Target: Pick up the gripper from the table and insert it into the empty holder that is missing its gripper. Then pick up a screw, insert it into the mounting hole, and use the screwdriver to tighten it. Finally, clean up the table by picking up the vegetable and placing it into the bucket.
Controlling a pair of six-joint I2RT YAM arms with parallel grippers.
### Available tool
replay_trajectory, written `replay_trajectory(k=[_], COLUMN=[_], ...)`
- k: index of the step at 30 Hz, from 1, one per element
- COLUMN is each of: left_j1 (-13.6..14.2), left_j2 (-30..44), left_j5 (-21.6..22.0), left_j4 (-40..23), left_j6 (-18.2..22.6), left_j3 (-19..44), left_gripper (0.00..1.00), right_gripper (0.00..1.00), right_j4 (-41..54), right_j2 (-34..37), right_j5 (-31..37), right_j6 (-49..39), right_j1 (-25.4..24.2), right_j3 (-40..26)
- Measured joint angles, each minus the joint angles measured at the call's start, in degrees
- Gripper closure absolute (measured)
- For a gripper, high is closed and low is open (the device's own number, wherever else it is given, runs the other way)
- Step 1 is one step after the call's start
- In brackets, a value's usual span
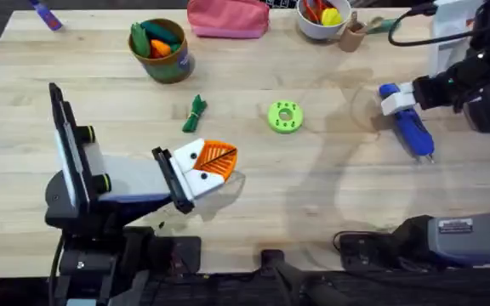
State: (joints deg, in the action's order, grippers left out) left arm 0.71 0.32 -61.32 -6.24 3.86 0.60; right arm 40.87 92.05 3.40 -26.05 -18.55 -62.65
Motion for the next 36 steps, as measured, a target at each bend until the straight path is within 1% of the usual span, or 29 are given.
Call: replay_trajectory(k=[9, 11, 13, 14, 15, 16, 18, 21, 22, 23, 31, 36], left_j1=[0.00, 0.00, 0.00, 0.00, 0.00, 0.00, 0.00, 0.00, 0.00, 0.00, 0.00, 0.00], left_j2=[0.00, 0.00, -0.01, -0.01, 0.00, 0.00, -0.02, 0.00, 0.00, -0.01, 0.00, -0.02], left_j5=[0.00, 0.00, 0.00, 0.01, 0.00, 0.00, 0.00, 0.00, 0.00, 0.00, 0.00, 0.00], left_j4=[0.00, 0.00, 0.00, 0.00, 0.00, 0.00, 0.00, 0.00, 0.00, 0.00, 0.00, 0.00], left_j6=[0.00, 0.00, 0.00, 0.00, 0.00, 0.00, 0.00, 0.00, 0.00, 0.00, 0.00, 0.00], left_j3=[0.00, 0.00, 0.01, 0.00, 0.00, 0.00, 0.00, 0.02, 0.00, 0.00, 0.00, 0.00], left_gripper=[0.994, 0.994, 0.994, 0.994, 0.994, 0.994, 0.994, 0.994, 0.994, 0.994, 0.994, 0.994], right_gripper=[0.062, 0.084, 0.151, 0.210, 0.292, 0.409, 0.592, 0.950, 0.976, 0.981, 0.977, 0.977], right_j4=[-5.21, -5.67, -6.07, -6.19, -6.20, -6.11, -6.16, -7.39, -7.62, -7.60, -7.32, -6.29], right_j2=[6.49, 6.67, 6.75, 6.88, 7.07, 7.23, 7.41, 7.93, 8.00, 7.98, 7.92, 6.27], right_j5=[-0.05, -0.24, -0.50, -0.59, -0.92, -1.36, -1.73, -0.91, -0.83, -0.82, -0.20, -0.04], right_j6=[-0.41, -0.62, -0.86, -0.96, -1.06, -0.99, -1.06, -1.32, -1.22, -1.24, -1.22, 1.58], right_j1=[0.00, 0.00, 0.00, 0.00, 0.00, 0.03, 0.15, 0.20, 0.20, 0.20, 0.80, 3.43], right_j3=[0.00, 0.00, 0.00, 0.00, 0.00, 0.00, 0.00, -0.02, -0.04, -0.04, -0.22, -0.86])
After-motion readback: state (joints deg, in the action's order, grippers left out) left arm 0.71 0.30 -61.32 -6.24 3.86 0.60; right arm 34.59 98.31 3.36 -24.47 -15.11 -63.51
